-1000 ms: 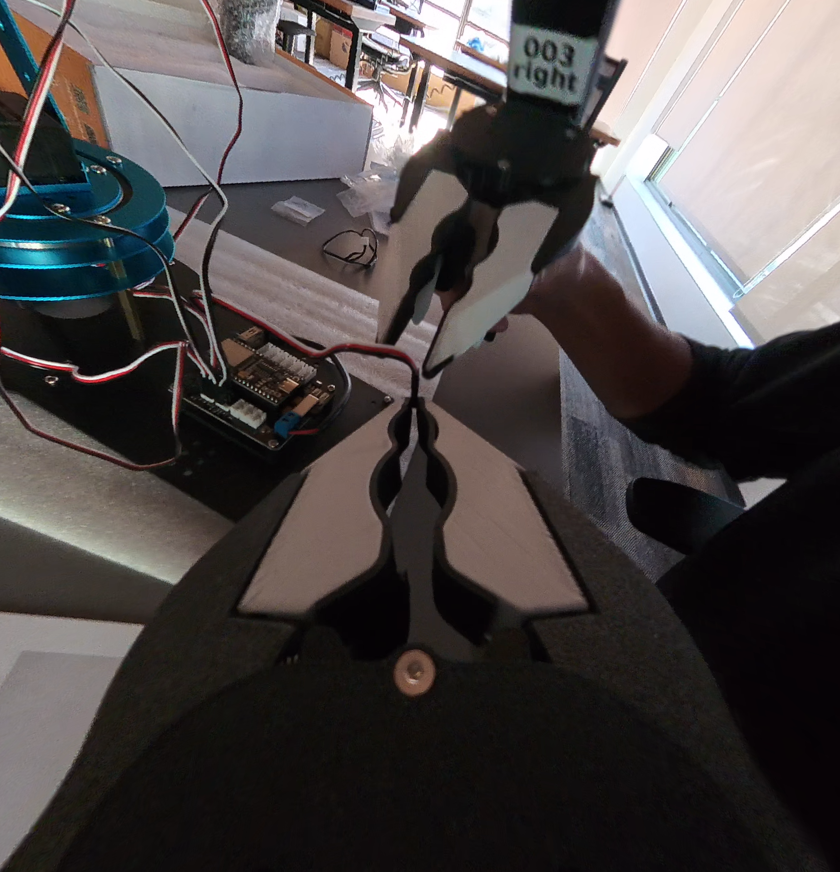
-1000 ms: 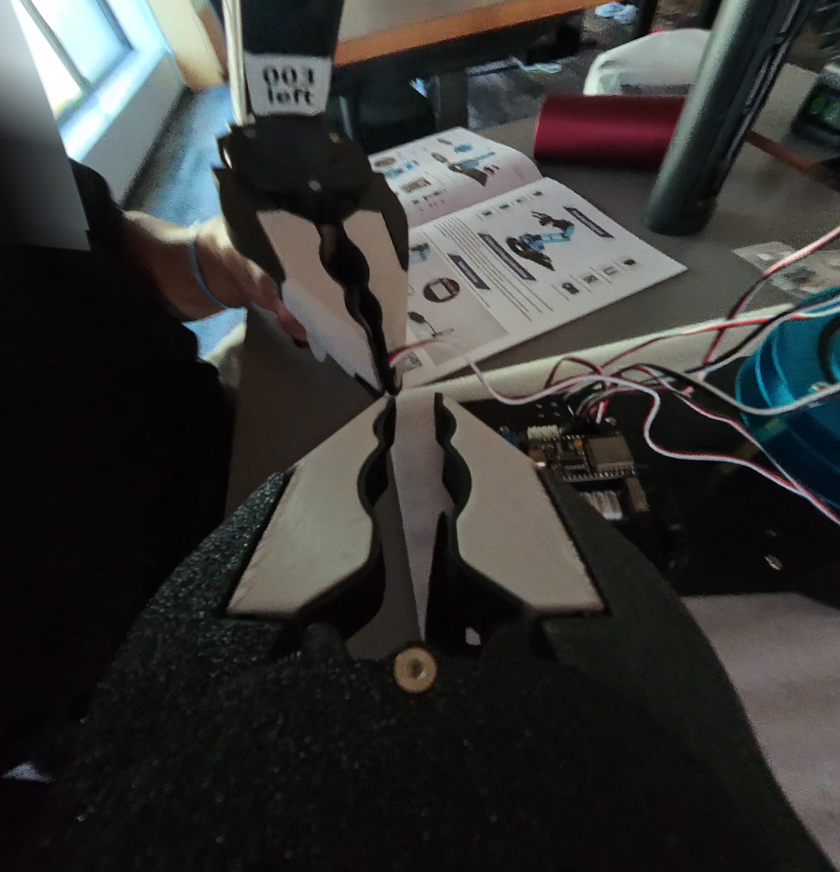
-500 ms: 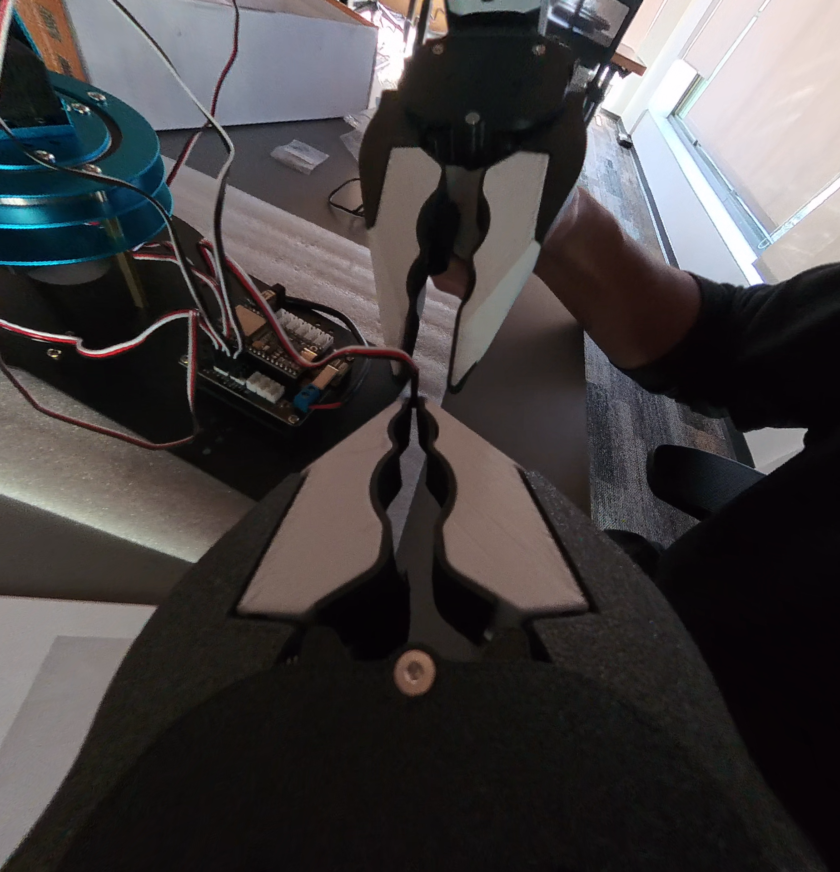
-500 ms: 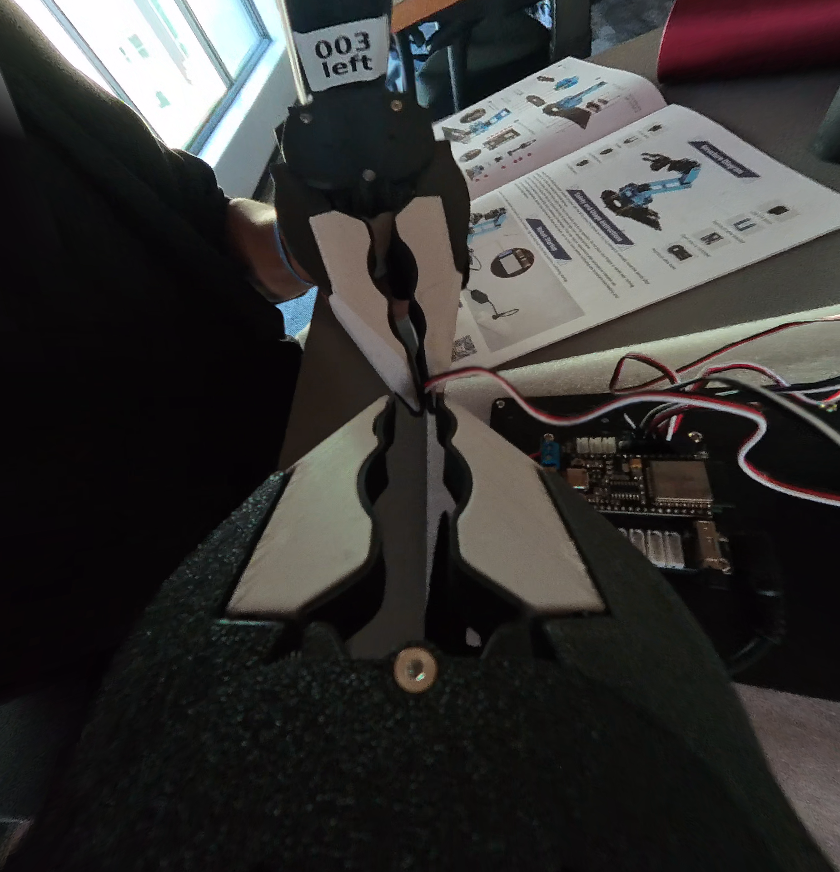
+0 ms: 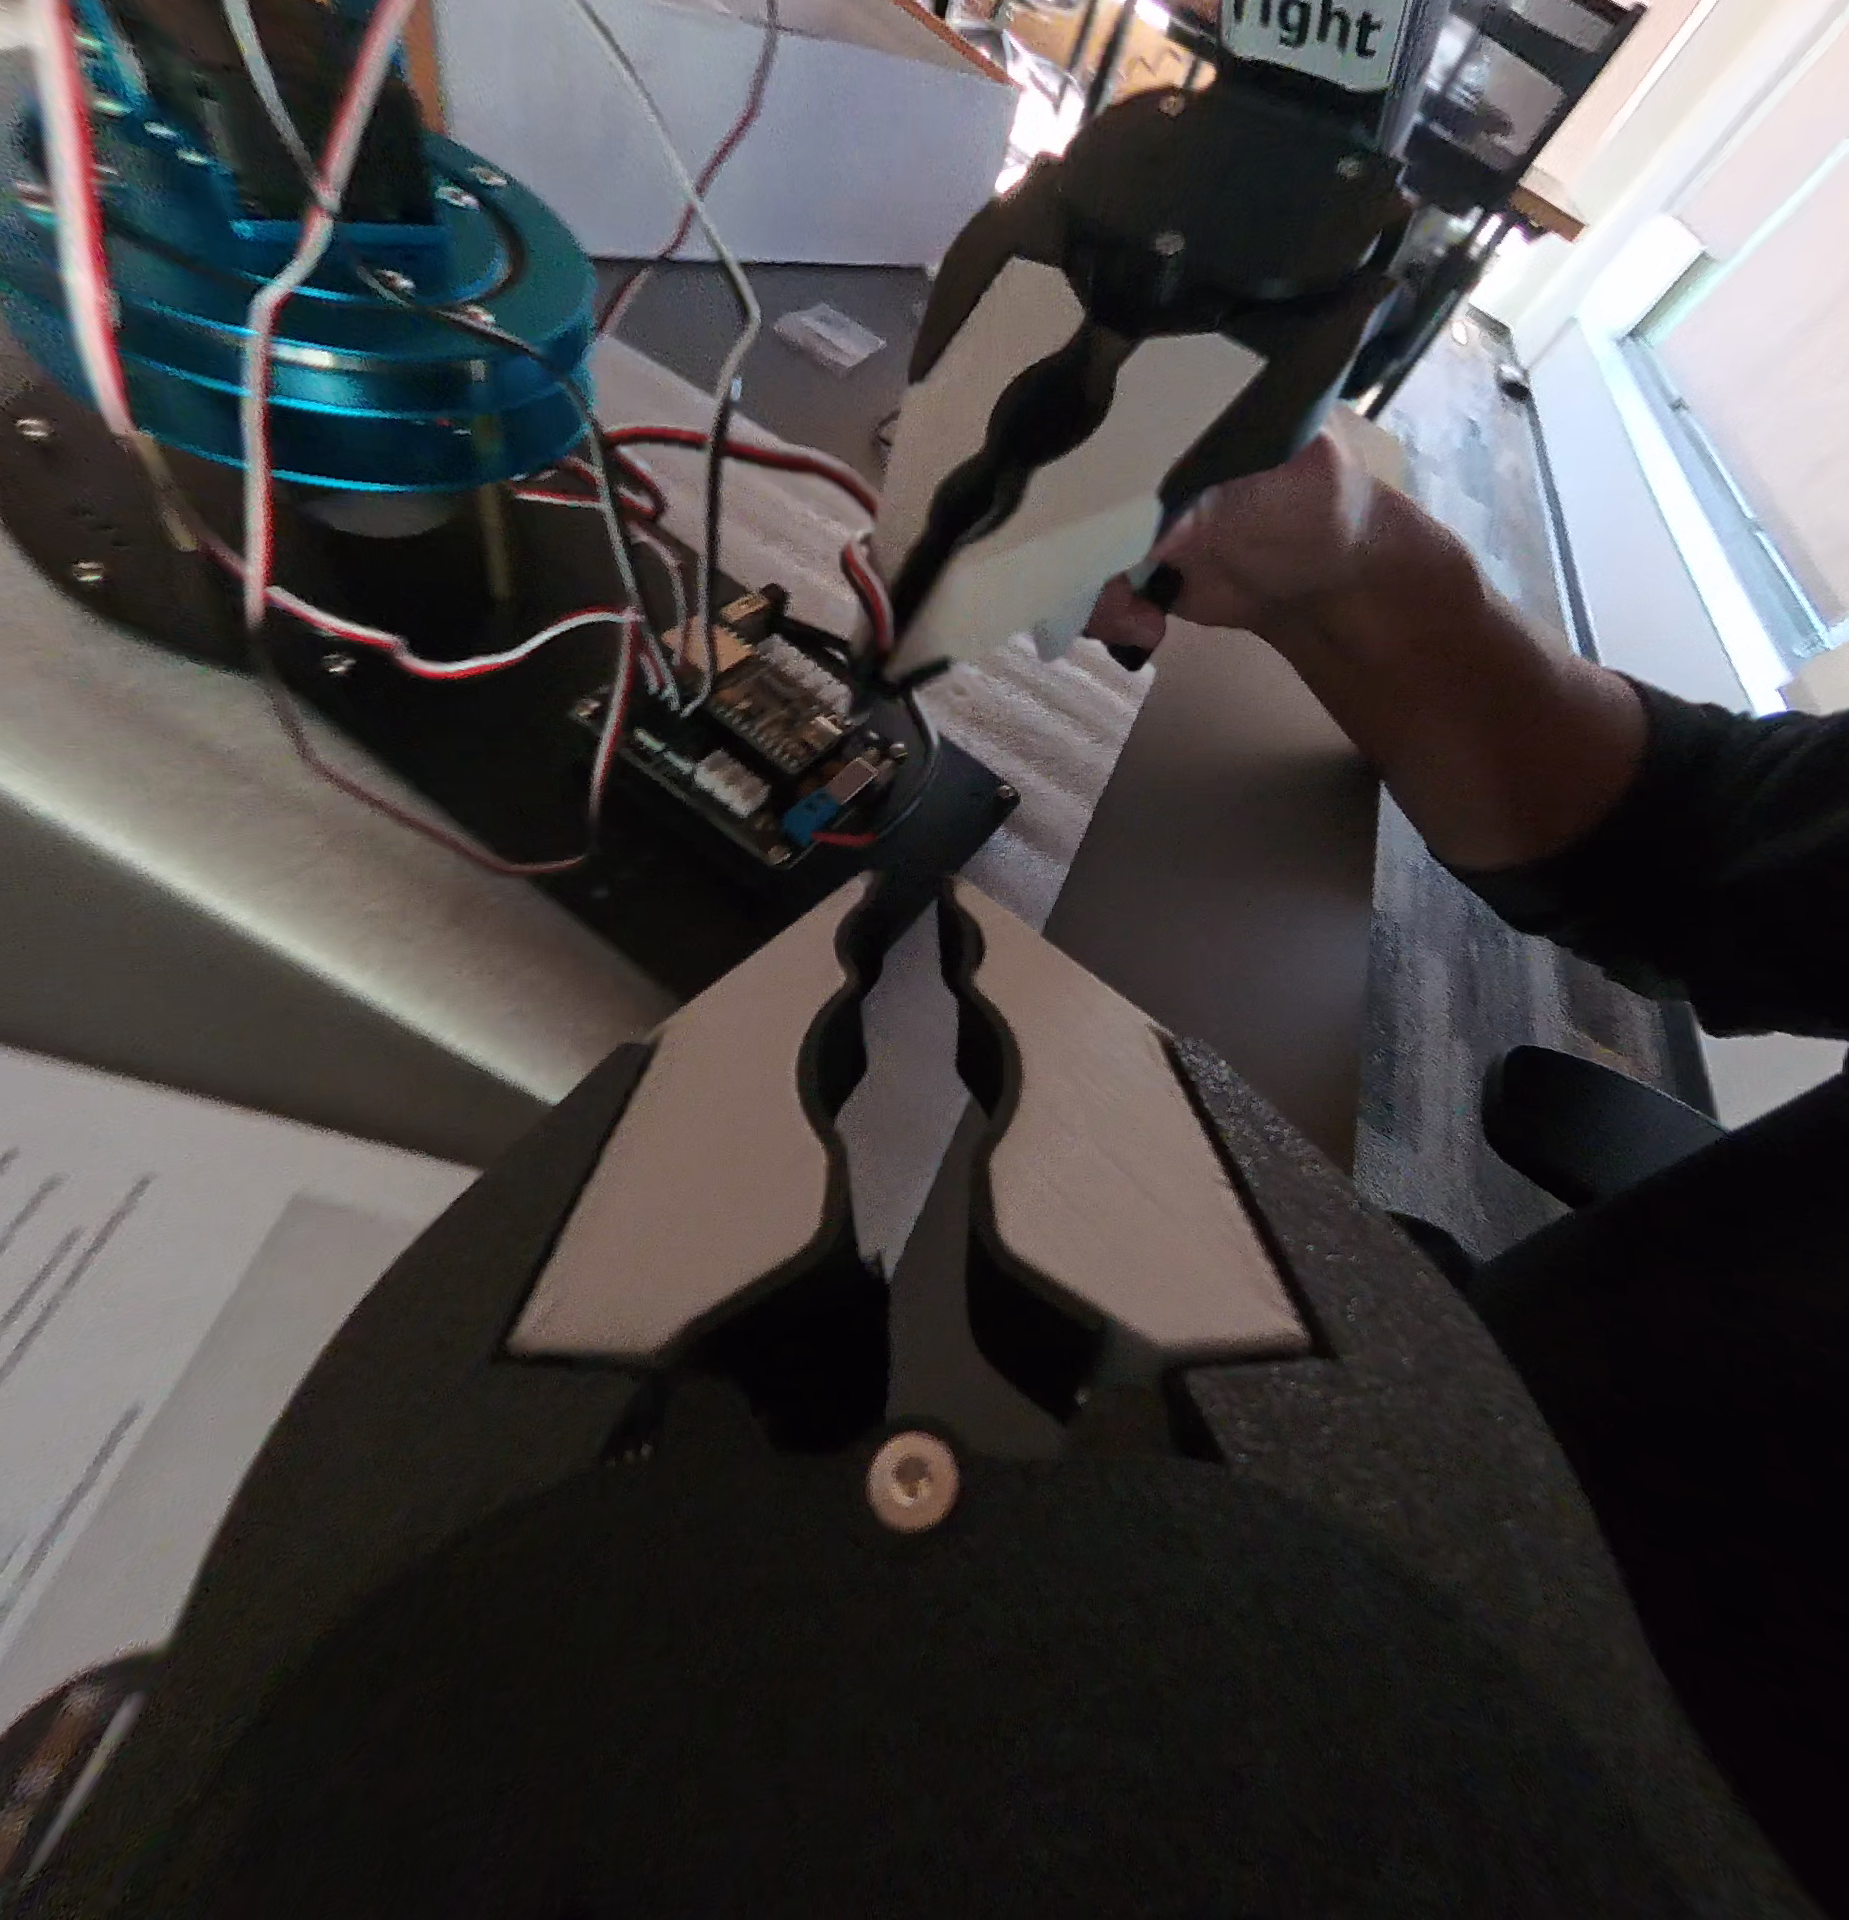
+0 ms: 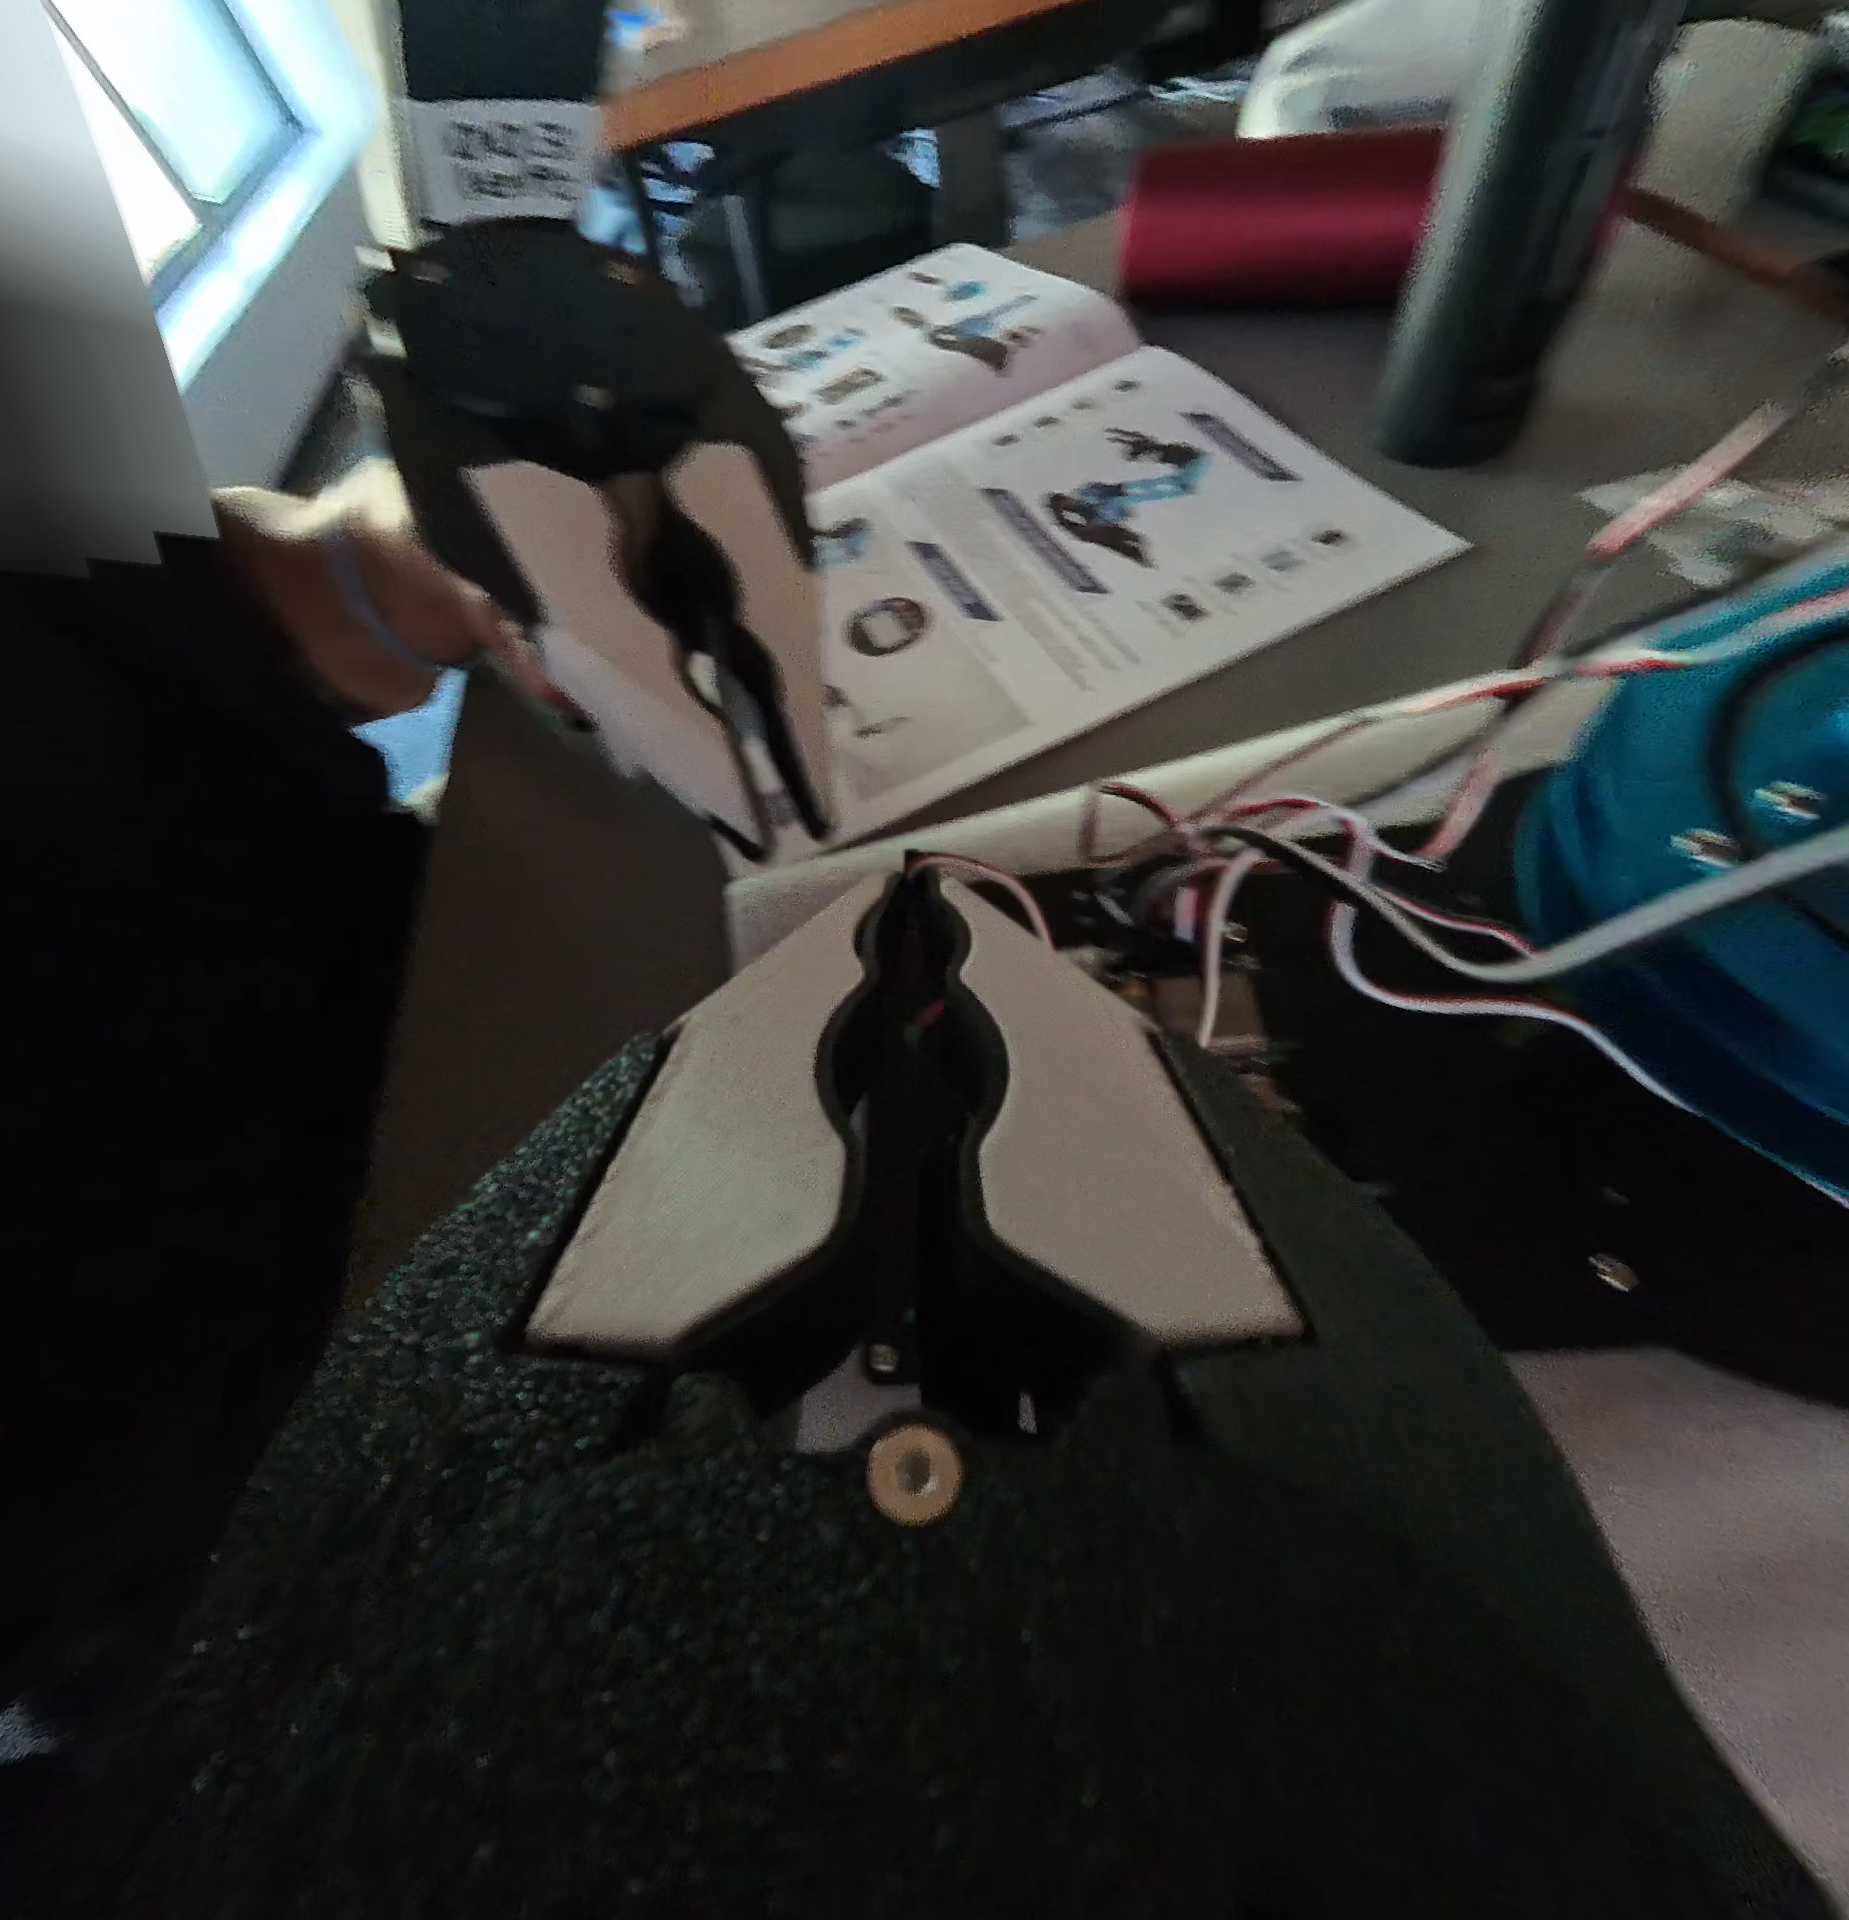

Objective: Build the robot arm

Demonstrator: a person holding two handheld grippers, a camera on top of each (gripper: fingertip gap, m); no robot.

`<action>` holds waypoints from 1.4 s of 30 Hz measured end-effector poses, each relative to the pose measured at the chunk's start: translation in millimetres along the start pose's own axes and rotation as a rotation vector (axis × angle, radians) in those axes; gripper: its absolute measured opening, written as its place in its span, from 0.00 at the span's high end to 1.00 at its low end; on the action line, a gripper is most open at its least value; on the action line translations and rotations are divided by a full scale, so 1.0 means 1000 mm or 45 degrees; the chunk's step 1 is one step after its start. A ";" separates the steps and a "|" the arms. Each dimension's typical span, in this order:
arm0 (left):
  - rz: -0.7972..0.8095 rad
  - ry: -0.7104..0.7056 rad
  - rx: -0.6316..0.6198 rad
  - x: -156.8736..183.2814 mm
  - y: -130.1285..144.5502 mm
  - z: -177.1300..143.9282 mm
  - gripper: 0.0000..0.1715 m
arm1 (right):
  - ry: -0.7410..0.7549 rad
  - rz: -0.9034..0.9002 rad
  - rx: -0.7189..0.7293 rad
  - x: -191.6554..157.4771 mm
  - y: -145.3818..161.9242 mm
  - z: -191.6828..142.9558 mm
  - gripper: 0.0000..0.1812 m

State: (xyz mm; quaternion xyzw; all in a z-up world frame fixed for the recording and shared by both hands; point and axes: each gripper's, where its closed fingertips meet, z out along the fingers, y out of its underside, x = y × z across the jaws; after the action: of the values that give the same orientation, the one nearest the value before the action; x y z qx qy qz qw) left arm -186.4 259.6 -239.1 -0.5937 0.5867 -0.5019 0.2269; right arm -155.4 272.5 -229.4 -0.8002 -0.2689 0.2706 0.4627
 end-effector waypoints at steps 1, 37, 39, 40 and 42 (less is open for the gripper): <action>0.001 -0.022 0.013 -0.002 0.001 -0.007 0.95 | 0.069 0.002 -0.022 0.012 0.003 0.000 0.99; -0.087 -0.294 0.293 0.002 0.048 -0.142 0.94 | 0.013 0.462 0.332 -0.031 -0.017 -0.020 1.00; -0.037 -0.218 0.325 0.014 0.030 -0.122 0.92 | -0.063 0.660 0.474 -0.038 -0.019 -0.013 0.99; -0.009 -0.191 0.332 0.018 0.022 -0.110 0.92 | -0.090 0.768 0.560 -0.039 -0.020 -0.012 0.99; 0.039 -0.159 0.322 0.026 0.009 -0.085 0.88 | -0.210 0.967 0.725 -0.043 -0.023 -0.010 1.00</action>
State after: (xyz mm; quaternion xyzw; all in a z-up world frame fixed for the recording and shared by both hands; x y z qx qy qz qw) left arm -268.5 260.7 -204.7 -0.5815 0.5124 -0.5303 0.3437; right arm -183.3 247.2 -196.8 -0.6592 0.0914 0.5458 0.5091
